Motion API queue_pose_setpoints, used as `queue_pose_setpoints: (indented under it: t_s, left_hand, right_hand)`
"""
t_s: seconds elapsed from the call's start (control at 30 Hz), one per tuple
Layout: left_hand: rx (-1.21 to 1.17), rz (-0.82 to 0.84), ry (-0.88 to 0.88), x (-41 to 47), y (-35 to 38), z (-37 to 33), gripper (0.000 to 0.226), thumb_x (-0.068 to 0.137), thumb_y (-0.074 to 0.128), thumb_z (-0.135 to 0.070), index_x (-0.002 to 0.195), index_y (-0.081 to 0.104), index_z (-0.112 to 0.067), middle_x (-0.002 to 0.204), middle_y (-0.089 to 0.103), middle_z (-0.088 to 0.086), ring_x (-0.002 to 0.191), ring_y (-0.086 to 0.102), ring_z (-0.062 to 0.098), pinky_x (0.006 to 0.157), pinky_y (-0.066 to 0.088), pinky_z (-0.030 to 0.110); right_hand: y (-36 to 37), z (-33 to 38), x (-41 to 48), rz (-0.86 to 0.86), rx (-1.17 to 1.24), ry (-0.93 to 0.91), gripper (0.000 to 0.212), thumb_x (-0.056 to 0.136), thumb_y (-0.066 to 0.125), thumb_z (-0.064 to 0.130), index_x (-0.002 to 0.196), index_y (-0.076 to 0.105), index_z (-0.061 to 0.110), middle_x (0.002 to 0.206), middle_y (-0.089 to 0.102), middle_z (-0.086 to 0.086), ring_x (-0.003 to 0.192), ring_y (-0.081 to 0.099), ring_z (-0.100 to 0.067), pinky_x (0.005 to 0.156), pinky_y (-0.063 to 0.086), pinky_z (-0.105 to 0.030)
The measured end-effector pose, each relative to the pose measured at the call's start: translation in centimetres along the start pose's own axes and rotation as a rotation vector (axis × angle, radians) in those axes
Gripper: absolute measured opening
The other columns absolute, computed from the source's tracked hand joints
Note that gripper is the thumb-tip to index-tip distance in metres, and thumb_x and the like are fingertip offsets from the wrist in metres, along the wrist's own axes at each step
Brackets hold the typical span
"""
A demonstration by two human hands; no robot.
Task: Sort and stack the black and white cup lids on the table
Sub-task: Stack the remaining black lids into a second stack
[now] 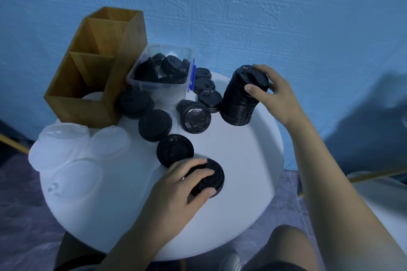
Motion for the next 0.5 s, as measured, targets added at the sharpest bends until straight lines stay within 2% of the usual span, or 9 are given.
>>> queue_pose_setpoints:
  t_s: [0.1, 0.2, 0.27, 0.3, 0.33, 0.4, 0.5]
  left_hand:
    - [0.008, -0.007, 0.006, 0.0, 0.0, -0.1, 0.037, 0.094, 0.055, -0.052, 0.122, 0.069, -0.032, 0.139, 0.051, -0.028, 0.13, 0.047, -0.003, 0.098, 0.038, 0.012]
    - [0.014, -0.008, 0.01, -0.1, 0.0, -0.1, 0.037, 0.094, 0.056, -0.051, 0.122, 0.069, -0.032, 0.139, 0.051, -0.027, 0.13, 0.047, -0.003, 0.098, 0.039, 0.012]
    - [0.014, -0.008, 0.016, -0.3, 0.0, -0.1, 0.036, 0.094, 0.057, -0.05, 0.122, 0.07, -0.032, 0.139, 0.051, -0.027, 0.131, 0.048, -0.003, 0.098, 0.044, 0.016]
    - [0.013, -0.008, 0.016, -0.4, 0.0, 0.0, 0.036, 0.094, 0.057, -0.05, 0.121, 0.071, -0.032, 0.14, 0.051, -0.027, 0.131, 0.048, -0.002, 0.097, 0.045, 0.017]
    - [0.014, -0.009, 0.013, -0.6, -0.2, 0.0, 0.036, 0.094, 0.057, -0.051, 0.121, 0.071, -0.031, 0.14, 0.051, -0.027, 0.131, 0.048, -0.002, 0.096, 0.046, 0.018]
    - [0.029, -0.014, 0.011, -1.1, -0.5, 0.0, 0.037, 0.094, 0.056, -0.051, 0.12, 0.072, -0.031, 0.139, 0.052, -0.026, 0.131, 0.048, -0.003, 0.094, 0.045, 0.016]
    - [0.058, -0.025, 0.007, -1.8, -1.1, 0.0, 0.038, 0.093, 0.055, -0.05, 0.118, 0.073, -0.029, 0.138, 0.055, -0.023, 0.13, 0.05, -0.002, 0.093, 0.04, 0.012]
  right_hand:
    - [-0.2, 0.0, -0.3, 0.005, 0.003, 0.004, 0.053, 0.088, 0.077, 0.038, 0.136, 0.056, 0.042, 0.131, 0.059, 0.031, 0.128, 0.054, 0.0, 0.114, 0.043, -0.044]
    - [-0.4, 0.3, -0.9, 0.005, -0.054, 0.007, 0.058, 0.088, 0.076, 0.041, 0.141, 0.052, 0.041, 0.142, 0.053, 0.025, 0.135, 0.048, -0.003, 0.116, 0.04, -0.046]
    - [-0.7, 0.6, -1.9, -0.051, -0.176, -0.002, 0.06, 0.091, 0.073, 0.044, 0.145, 0.048, 0.04, 0.159, 0.038, 0.015, 0.145, 0.036, -0.005, 0.119, 0.03, -0.035]
    - [-1.0, 1.0, -2.7, -0.107, -0.258, -0.031, 0.056, 0.093, 0.07, 0.044, 0.145, 0.049, 0.038, 0.162, 0.034, 0.011, 0.147, 0.032, -0.005, 0.116, 0.027, -0.029]
    - [-1.3, 1.6, -3.7, -0.178, -0.335, -0.079, 0.048, 0.096, 0.067, 0.043, 0.141, 0.054, 0.035, 0.16, 0.037, 0.008, 0.146, 0.034, -0.008, 0.112, 0.027, -0.026]
    - [-1.2, 2.6, -5.9, -0.307, -0.433, -0.179, 0.029, 0.099, 0.062, 0.037, 0.126, 0.065, 0.028, 0.142, 0.053, 0.003, 0.132, 0.048, -0.017, 0.101, 0.034, -0.024]
    - [0.9, 2.6, -8.3, -0.304, -0.48, -0.25, 0.015, 0.098, 0.062, 0.027, 0.107, 0.073, 0.021, 0.116, 0.06, 0.003, 0.107, 0.056, -0.021, 0.085, 0.037, -0.024]
Point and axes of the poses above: each hand's wrist, its own x-axis towards the middle knuckle, its own y-axis out of the palm, z = x × y, the point moved 7 cm from there along x, towards the middle knuckle
